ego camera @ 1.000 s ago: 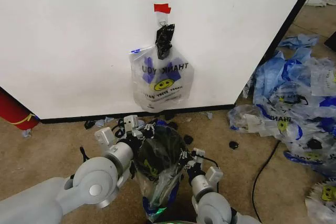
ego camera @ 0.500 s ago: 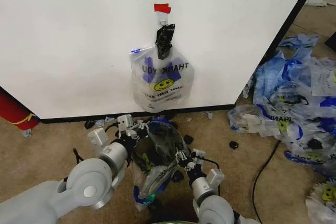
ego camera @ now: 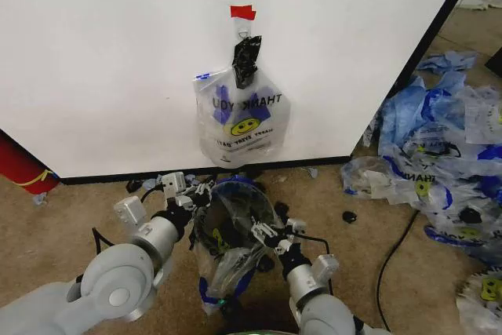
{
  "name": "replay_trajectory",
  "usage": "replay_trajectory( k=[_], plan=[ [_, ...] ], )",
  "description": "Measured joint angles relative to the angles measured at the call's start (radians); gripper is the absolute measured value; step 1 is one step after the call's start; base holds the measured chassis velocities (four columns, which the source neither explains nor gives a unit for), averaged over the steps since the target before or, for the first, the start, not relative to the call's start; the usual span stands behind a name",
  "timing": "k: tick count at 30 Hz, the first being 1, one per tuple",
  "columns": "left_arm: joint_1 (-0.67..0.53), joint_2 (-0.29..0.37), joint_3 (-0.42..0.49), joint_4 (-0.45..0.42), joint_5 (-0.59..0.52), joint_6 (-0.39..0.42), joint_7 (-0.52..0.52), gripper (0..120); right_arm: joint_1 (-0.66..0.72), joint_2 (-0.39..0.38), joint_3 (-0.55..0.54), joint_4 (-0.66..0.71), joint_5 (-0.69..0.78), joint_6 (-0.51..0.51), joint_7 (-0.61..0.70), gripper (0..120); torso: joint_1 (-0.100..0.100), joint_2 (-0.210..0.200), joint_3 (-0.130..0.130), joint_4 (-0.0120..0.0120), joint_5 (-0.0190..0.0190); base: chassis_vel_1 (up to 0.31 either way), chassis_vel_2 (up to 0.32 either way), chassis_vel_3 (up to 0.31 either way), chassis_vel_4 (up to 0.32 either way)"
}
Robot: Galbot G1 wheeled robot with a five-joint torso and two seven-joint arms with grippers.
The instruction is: Pick up the garbage bag from the wall and place it over the trash bin.
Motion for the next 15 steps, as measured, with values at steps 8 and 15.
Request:
replay_trajectory(
  k=[8, 15],
  plan=[
    [0.013, -0.032, -0.027, 0.04, 0.081, -0.002, 0.045, 0, -0.004, -0.035, 0.16, 0.015, 0.038, 0.134, -0.225, 100, 0.0, 0.0, 0.0, 0.0001, 0.0, 0.0, 0.0, 0.0, 0.0],
    [0.018, -0.129, -0.079, 0.1, 0.266, 0.008, 0.068, 4, -0.071, -0.041, 0.395, 0.067, -0.009, 0.18, -0.259, 100, 0.0, 0.0, 0.0, -0.0002, 0.0, 0.0, 0.0, 0.0, 0.0]
  ],
)
